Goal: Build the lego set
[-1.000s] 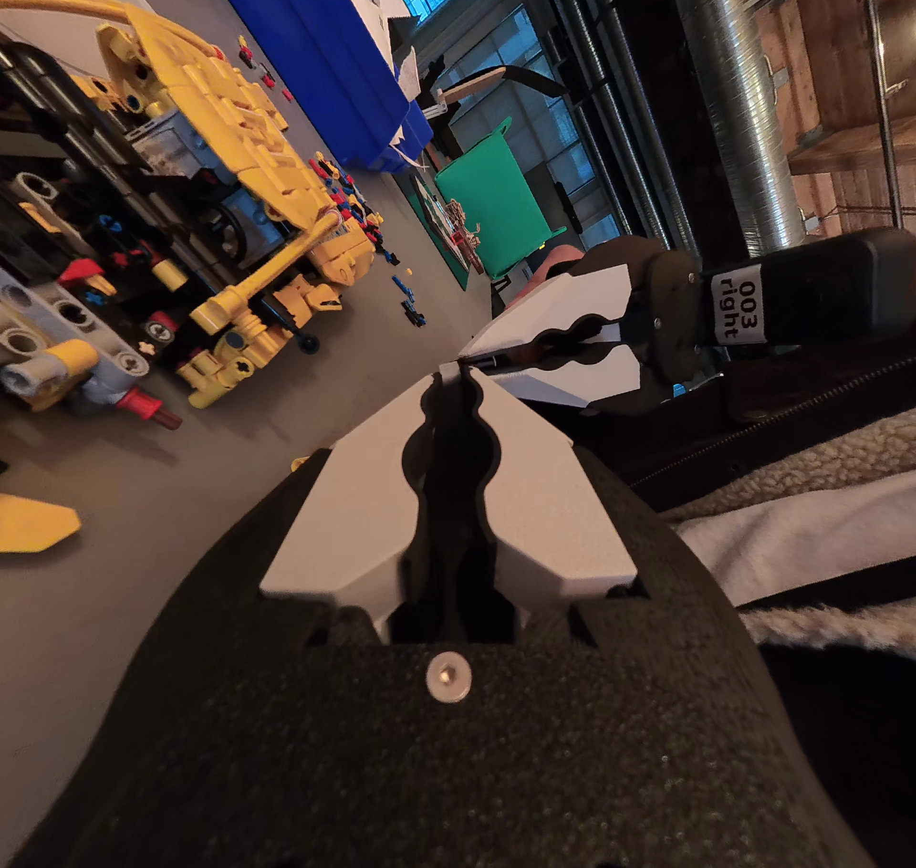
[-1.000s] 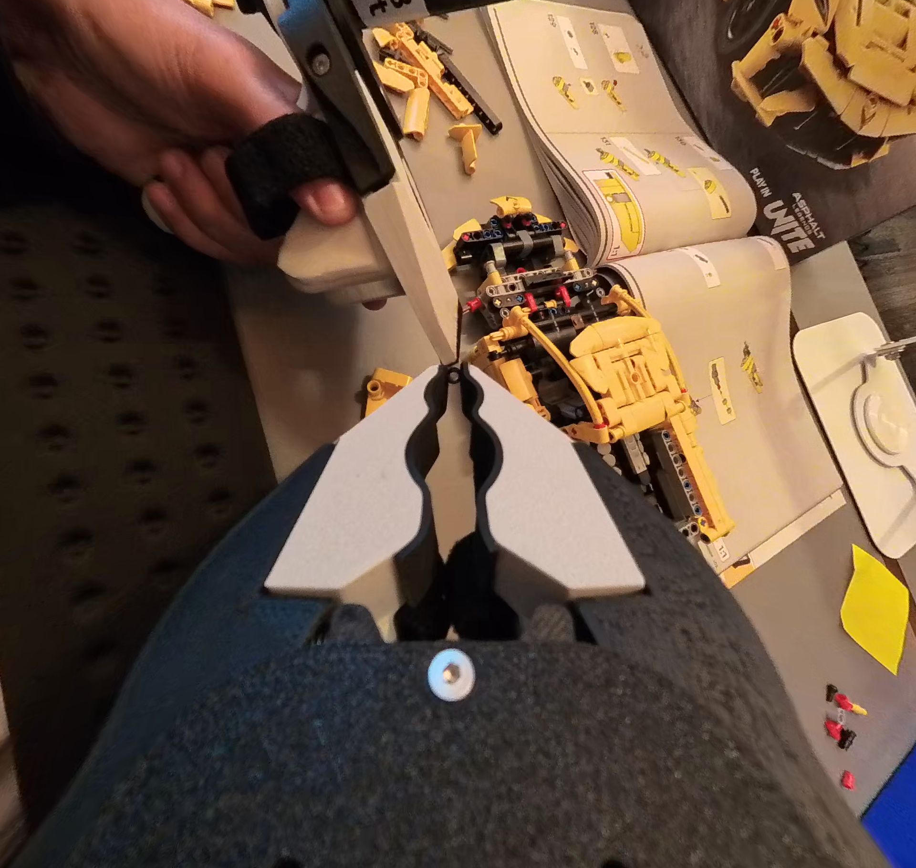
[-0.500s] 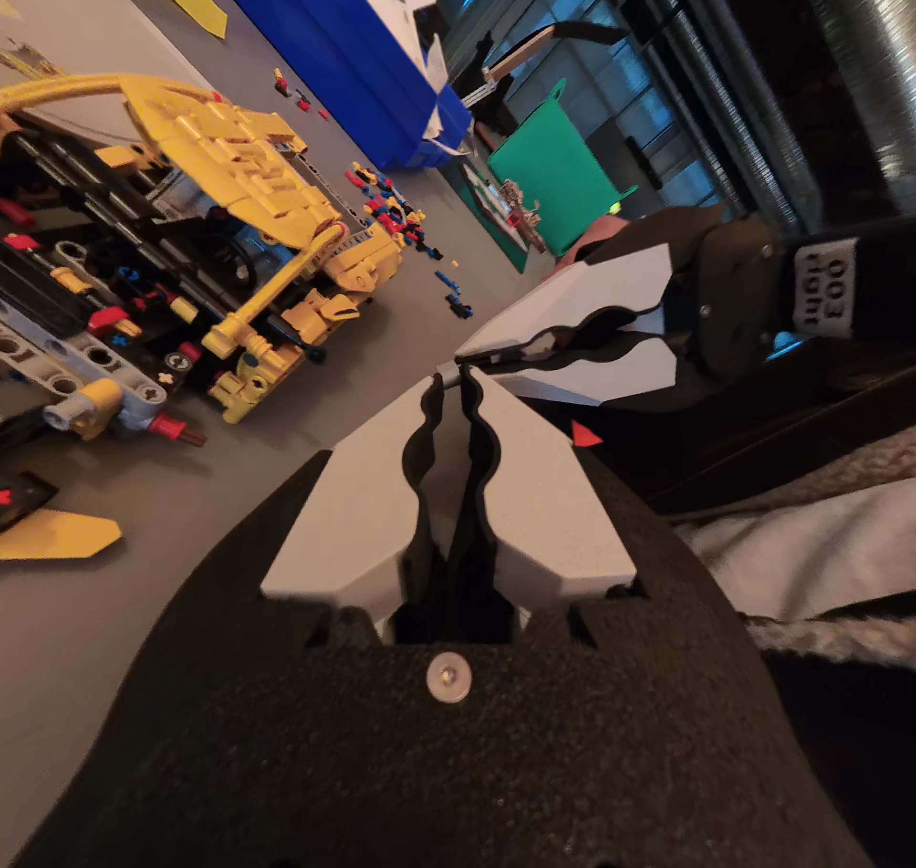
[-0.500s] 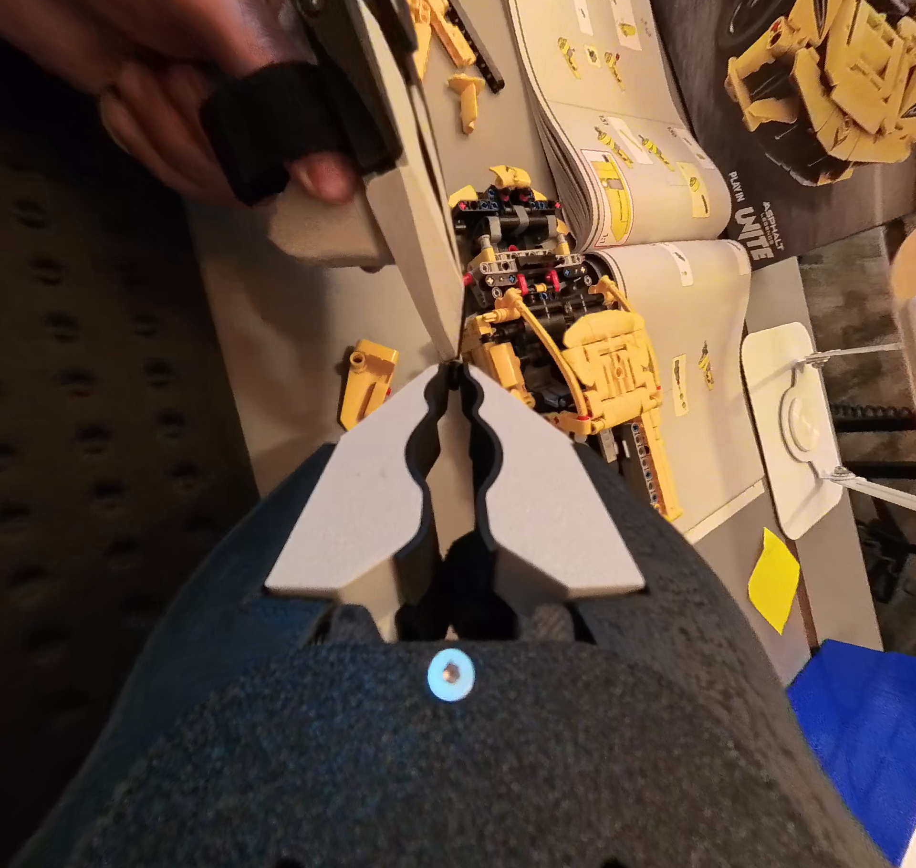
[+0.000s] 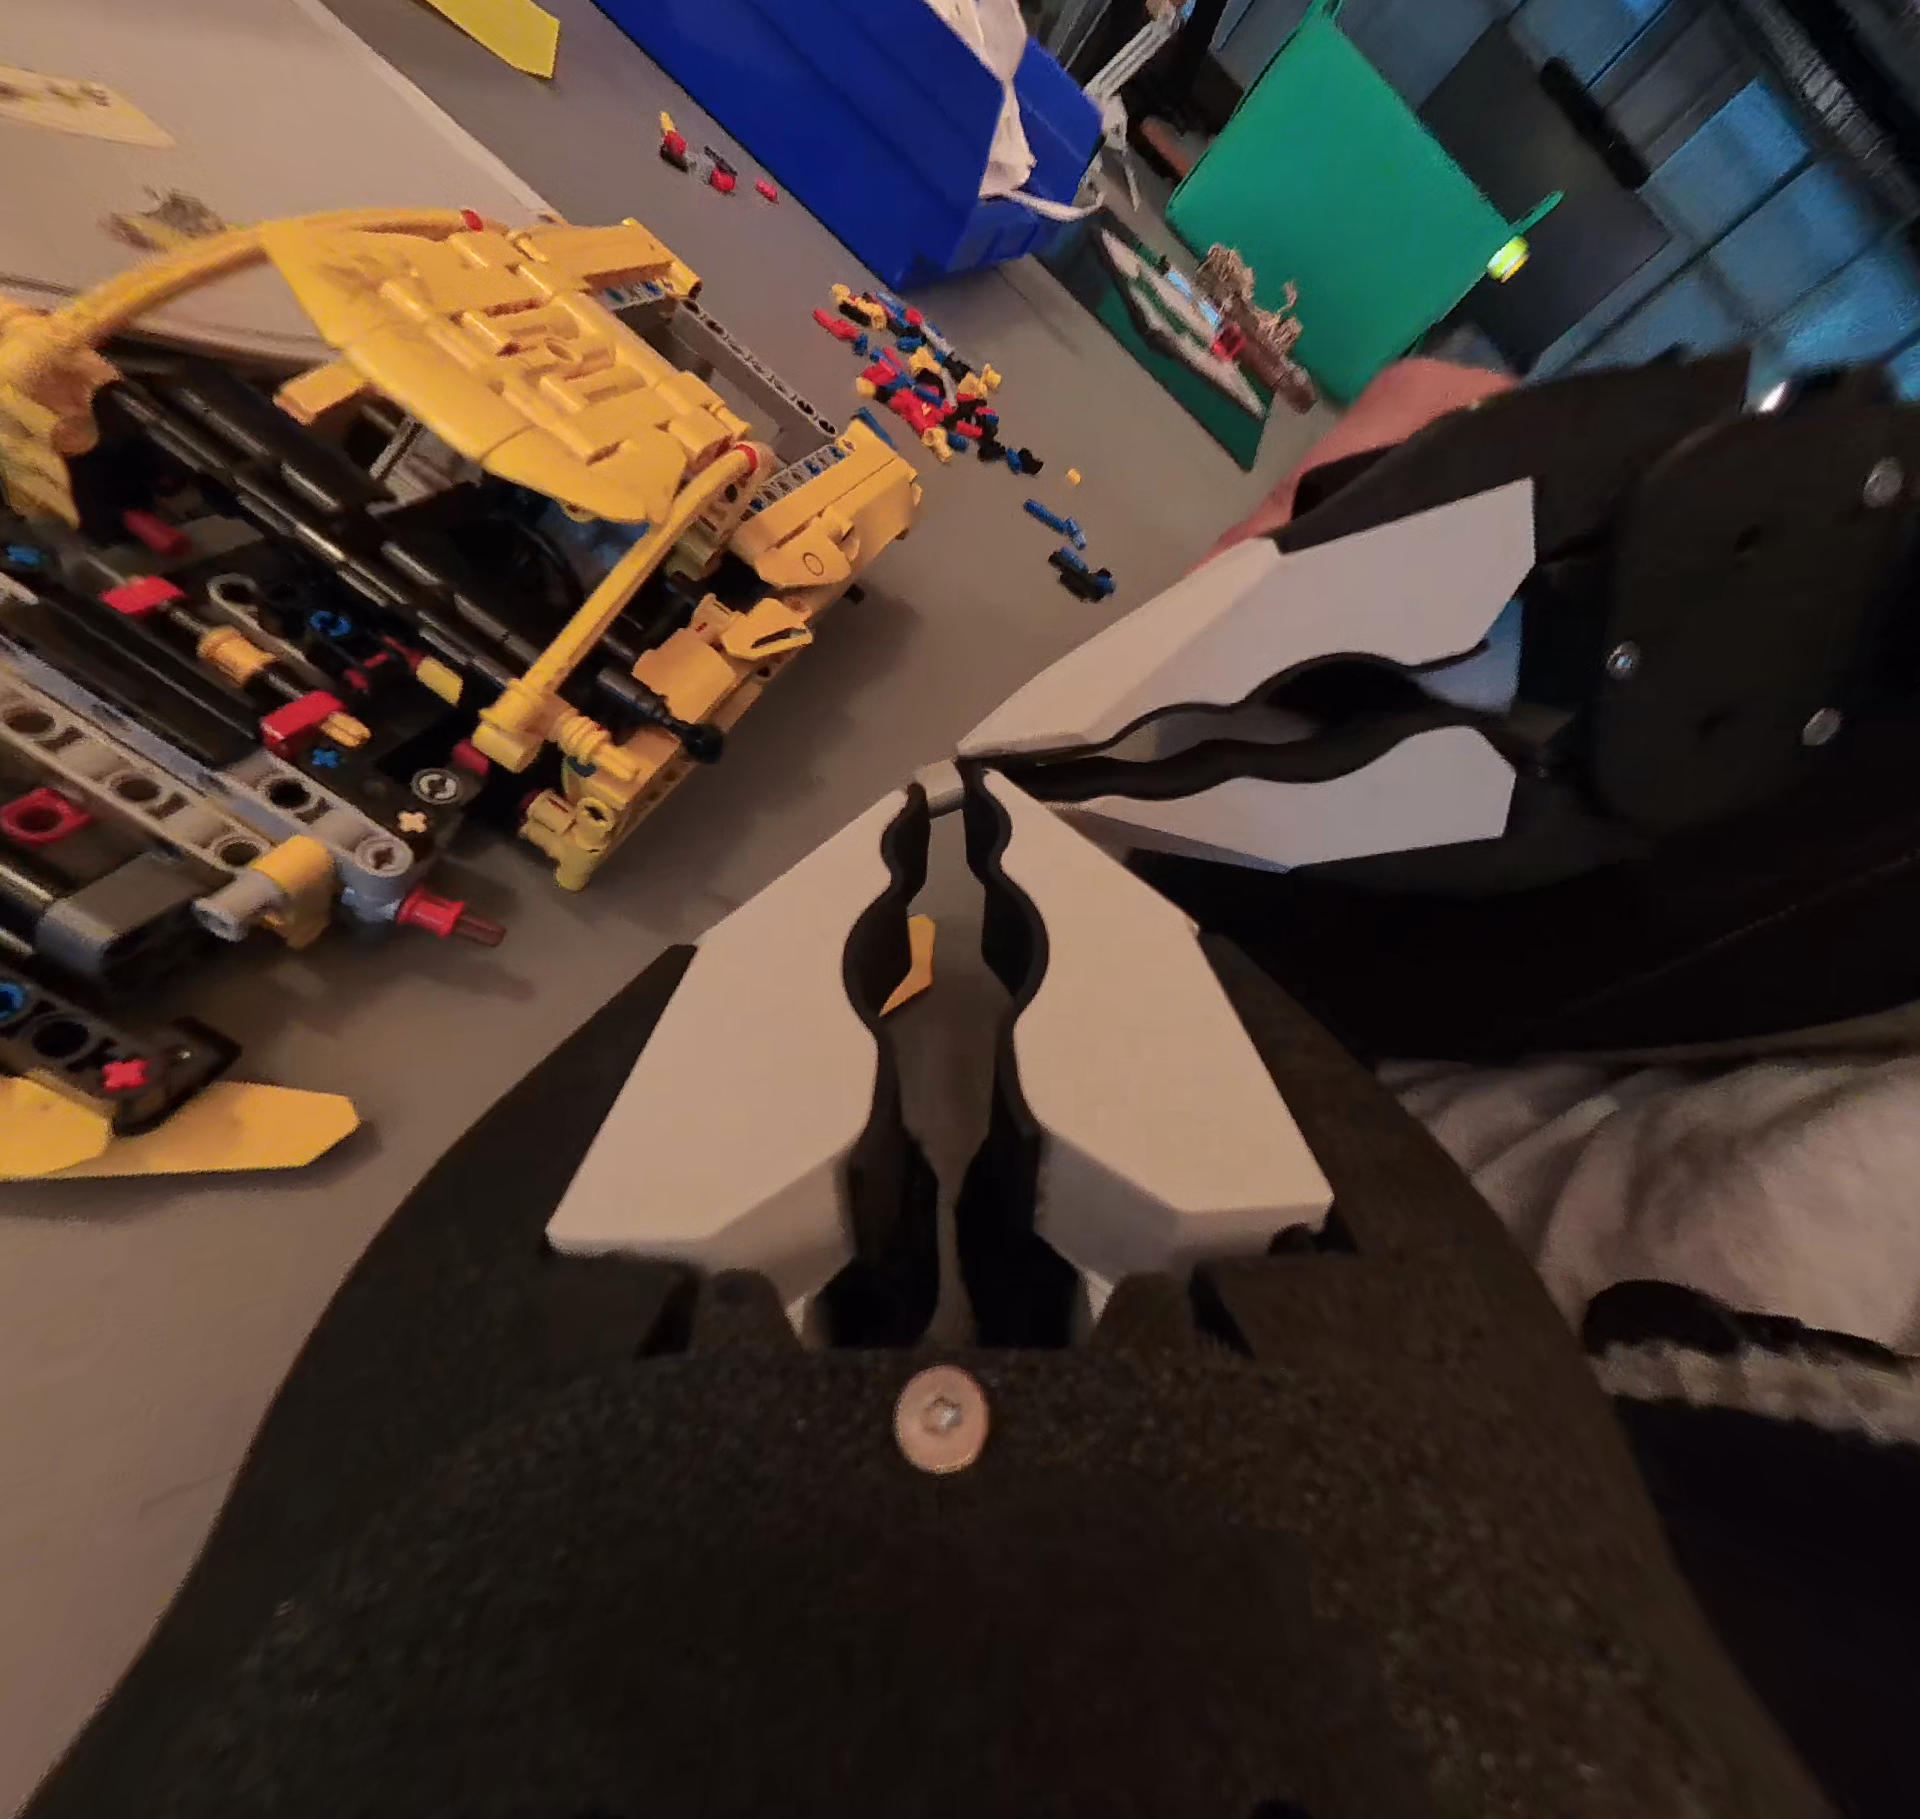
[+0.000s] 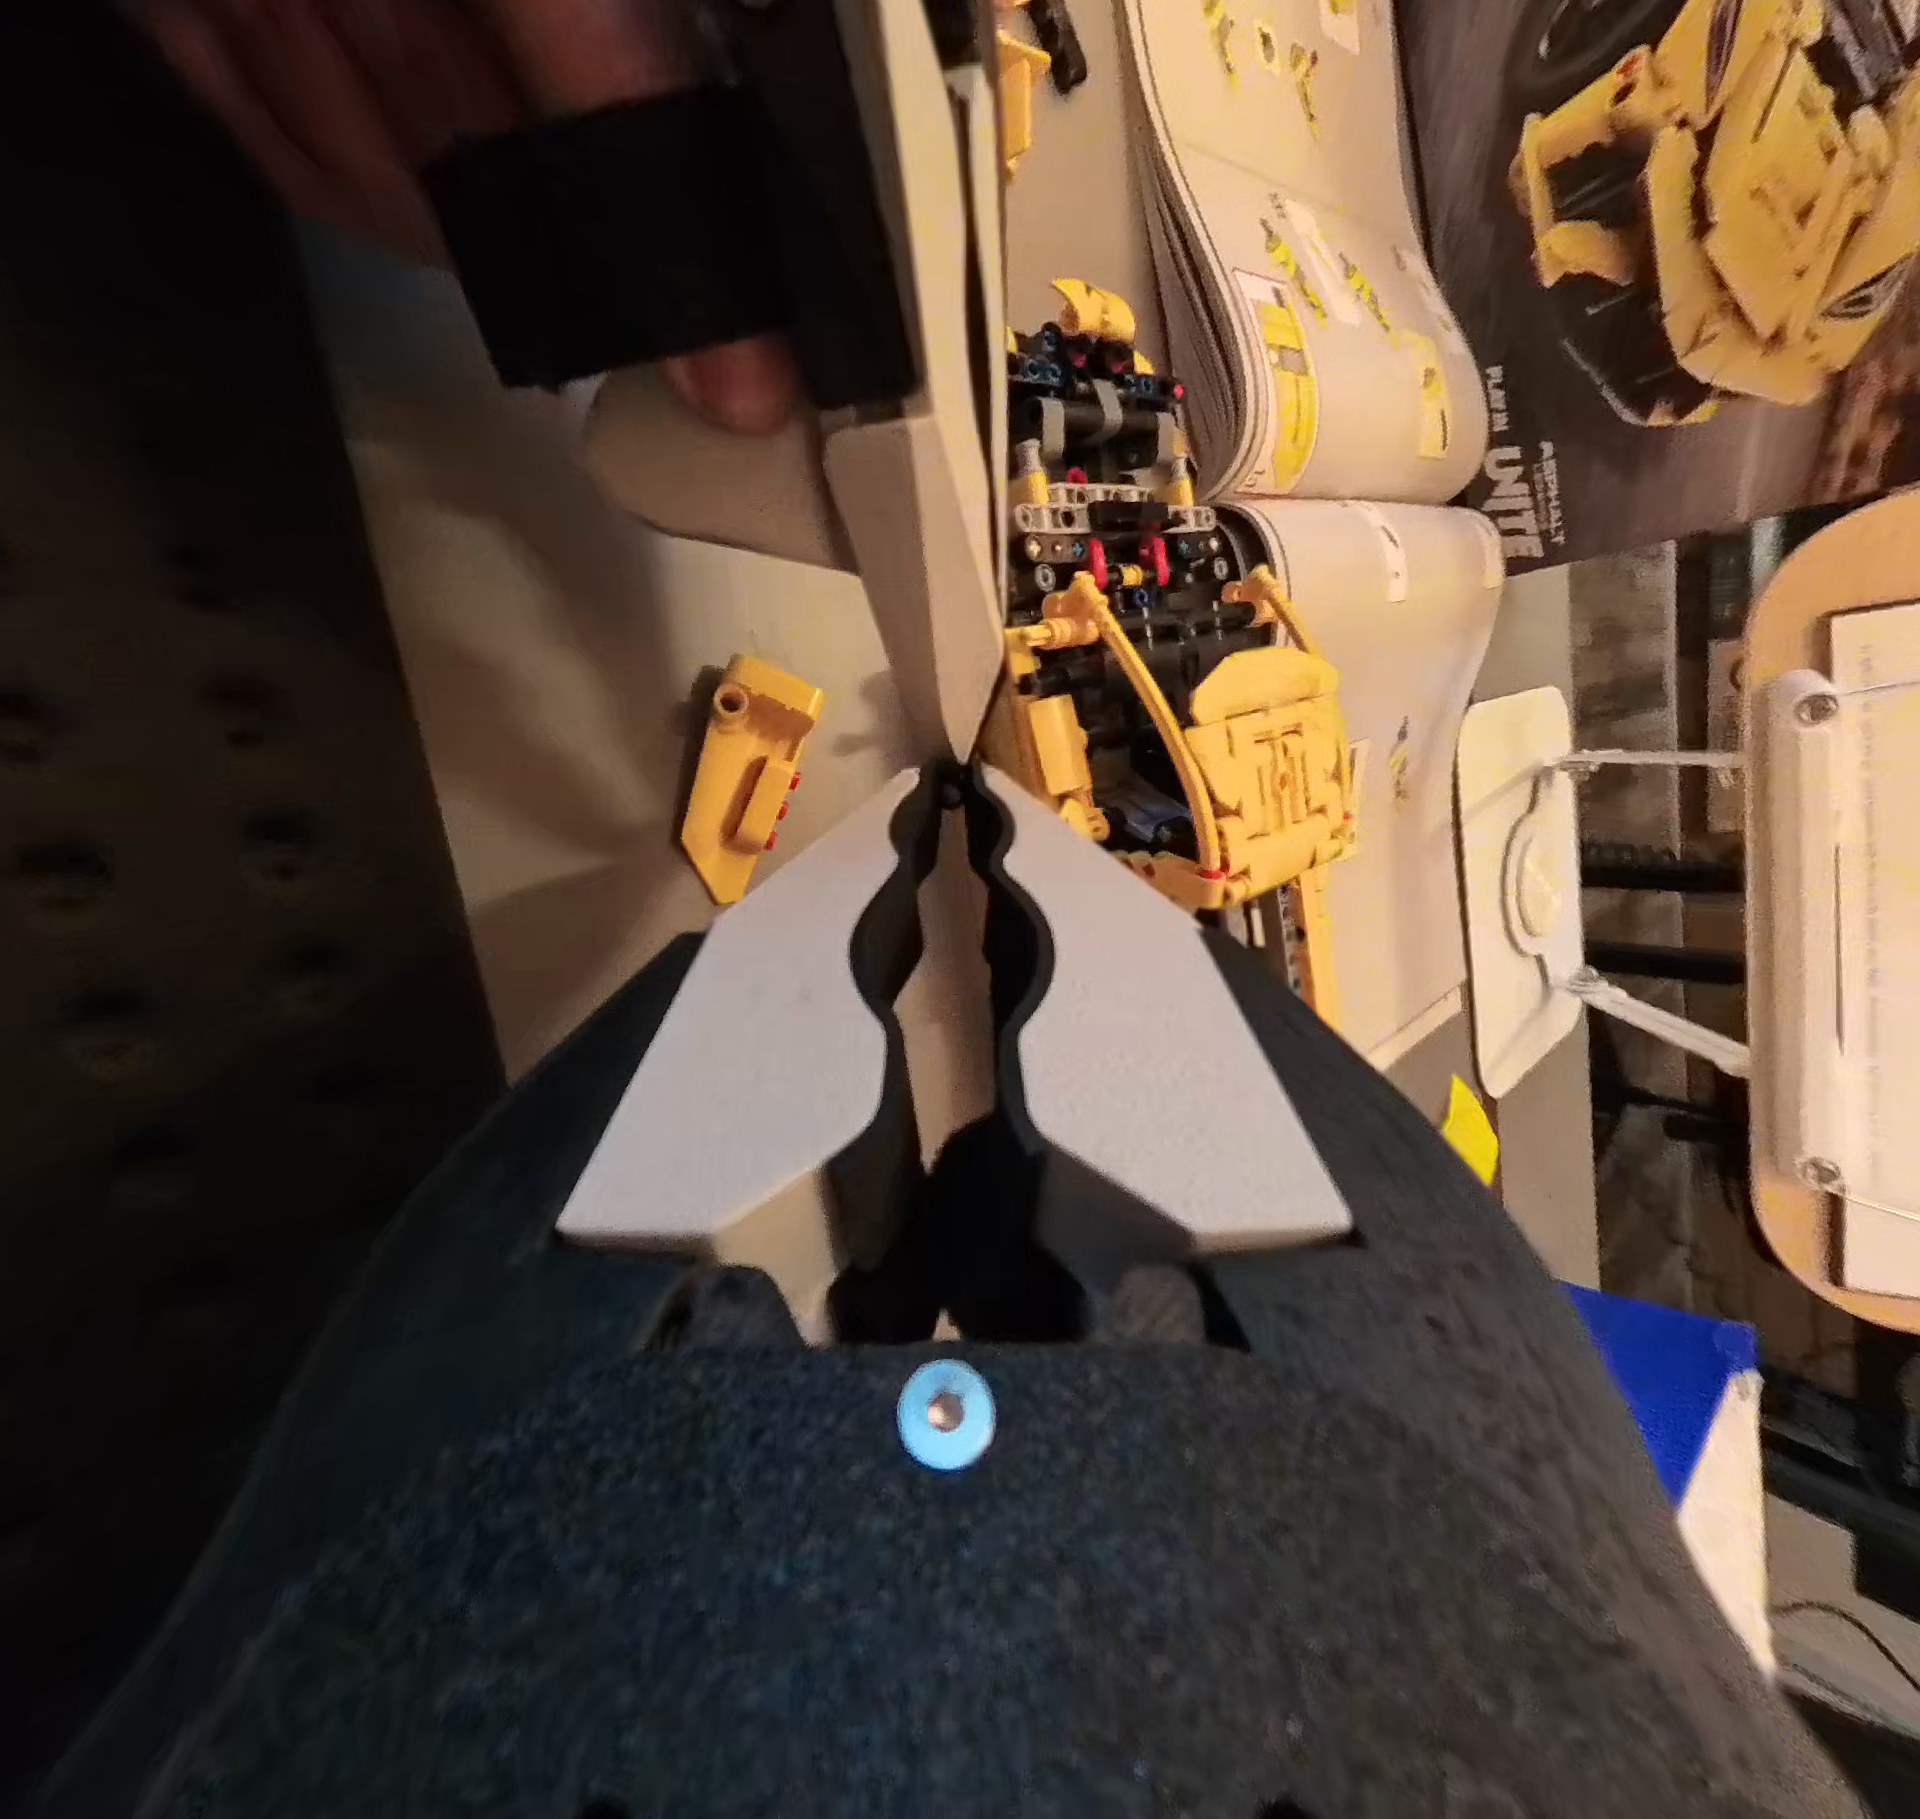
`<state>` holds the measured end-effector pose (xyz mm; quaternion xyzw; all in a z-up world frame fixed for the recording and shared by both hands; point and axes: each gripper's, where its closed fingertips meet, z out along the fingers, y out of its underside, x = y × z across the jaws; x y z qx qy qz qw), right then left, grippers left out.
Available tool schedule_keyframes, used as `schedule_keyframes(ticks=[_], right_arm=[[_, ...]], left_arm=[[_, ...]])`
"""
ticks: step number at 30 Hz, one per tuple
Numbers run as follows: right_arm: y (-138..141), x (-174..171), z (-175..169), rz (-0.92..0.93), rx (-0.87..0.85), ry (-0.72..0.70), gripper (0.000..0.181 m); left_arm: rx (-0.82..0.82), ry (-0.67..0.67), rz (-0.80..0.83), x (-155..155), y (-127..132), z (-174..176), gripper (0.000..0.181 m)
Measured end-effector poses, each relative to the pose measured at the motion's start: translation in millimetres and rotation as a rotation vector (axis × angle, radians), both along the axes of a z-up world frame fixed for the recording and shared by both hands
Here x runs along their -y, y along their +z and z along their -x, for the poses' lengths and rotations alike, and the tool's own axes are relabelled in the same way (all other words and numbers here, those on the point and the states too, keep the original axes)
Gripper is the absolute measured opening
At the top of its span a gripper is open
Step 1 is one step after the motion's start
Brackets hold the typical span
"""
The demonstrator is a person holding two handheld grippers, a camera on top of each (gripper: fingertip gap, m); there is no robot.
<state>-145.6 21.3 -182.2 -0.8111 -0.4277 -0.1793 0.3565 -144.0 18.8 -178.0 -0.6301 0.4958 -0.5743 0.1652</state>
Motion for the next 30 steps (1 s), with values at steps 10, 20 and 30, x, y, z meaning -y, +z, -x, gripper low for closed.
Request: schedule_keyframes(ticks=[10,20,30], right_arm=[[15,-2,5,-0.011,-0.357,-0.022,0.004],[23,5,4,0.0,-0.616,-0.077,0.019],[-20,54,-51,0.272,-0.655,-0.181,0.018]], left_arm=[[0.082,-0.051,0.235,-1,15,4,0.006],[0.135,-0.038,0.343,-10,23,7,0.007],[0.11,0.122,0.219,-45,14,18,0.007]])
